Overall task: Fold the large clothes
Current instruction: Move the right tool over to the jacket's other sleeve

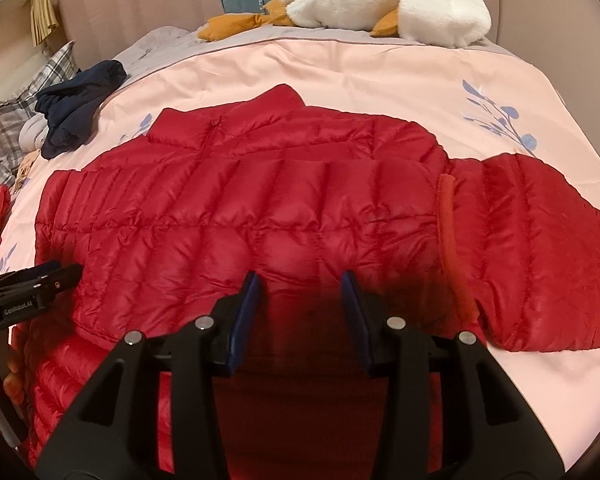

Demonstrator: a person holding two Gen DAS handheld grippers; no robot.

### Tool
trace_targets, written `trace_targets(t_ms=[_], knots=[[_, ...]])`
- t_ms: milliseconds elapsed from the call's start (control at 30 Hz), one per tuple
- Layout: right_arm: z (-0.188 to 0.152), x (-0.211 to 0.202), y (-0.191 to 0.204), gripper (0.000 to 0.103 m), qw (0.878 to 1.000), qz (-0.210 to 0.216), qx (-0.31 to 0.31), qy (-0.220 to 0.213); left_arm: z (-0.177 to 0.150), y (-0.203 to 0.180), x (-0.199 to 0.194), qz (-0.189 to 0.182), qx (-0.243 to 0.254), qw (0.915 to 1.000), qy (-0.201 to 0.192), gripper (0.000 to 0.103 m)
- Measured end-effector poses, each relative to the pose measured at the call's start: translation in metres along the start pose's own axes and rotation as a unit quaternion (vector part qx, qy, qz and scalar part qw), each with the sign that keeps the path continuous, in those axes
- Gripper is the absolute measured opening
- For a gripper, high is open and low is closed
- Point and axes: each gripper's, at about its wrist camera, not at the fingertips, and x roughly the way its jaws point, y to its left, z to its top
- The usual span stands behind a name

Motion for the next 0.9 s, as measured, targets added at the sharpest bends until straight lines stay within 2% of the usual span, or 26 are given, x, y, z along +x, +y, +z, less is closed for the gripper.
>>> trace_targets(t_ms=[400, 533, 667, 767, 900], knots=[[0.002, -0.005, -0.021, 0.042, 0.999, 0.007, 0.04, 0.007, -0.001, -0.001, 0.0, 0.003, 0.006, 1.0, 0.0, 0.075], [0.008, -0.017, -0.025, 0.044, 0.999, -0.014, 0.051, -0.012, -0.001, -0.001, 0.0, 0.002, 0.006, 1.0, 0.002, 0.075], [0.014, -0.029, -0.014, 0.051, 0.998, -0.01, 0.033, -0.044, 0.0, -0.002, 0.001, 0.006, 0.008, 0.9999, 0.005, 0.076], [0.018, -0.022, 0.001, 0.051, 0.999, 0.005, 0.013, -0.035, 0.001, -0.005, 0.001, 0.011, 0.009, 0.9999, 0.007, 0.076], [0.014, -0.008, 0.015, 0.051, 1.0, 0.002, -0.006, -0.019, 0.001, -0.008, 0.001, 0.017, 0.01, 0.9998, 0.009, 0.076]])
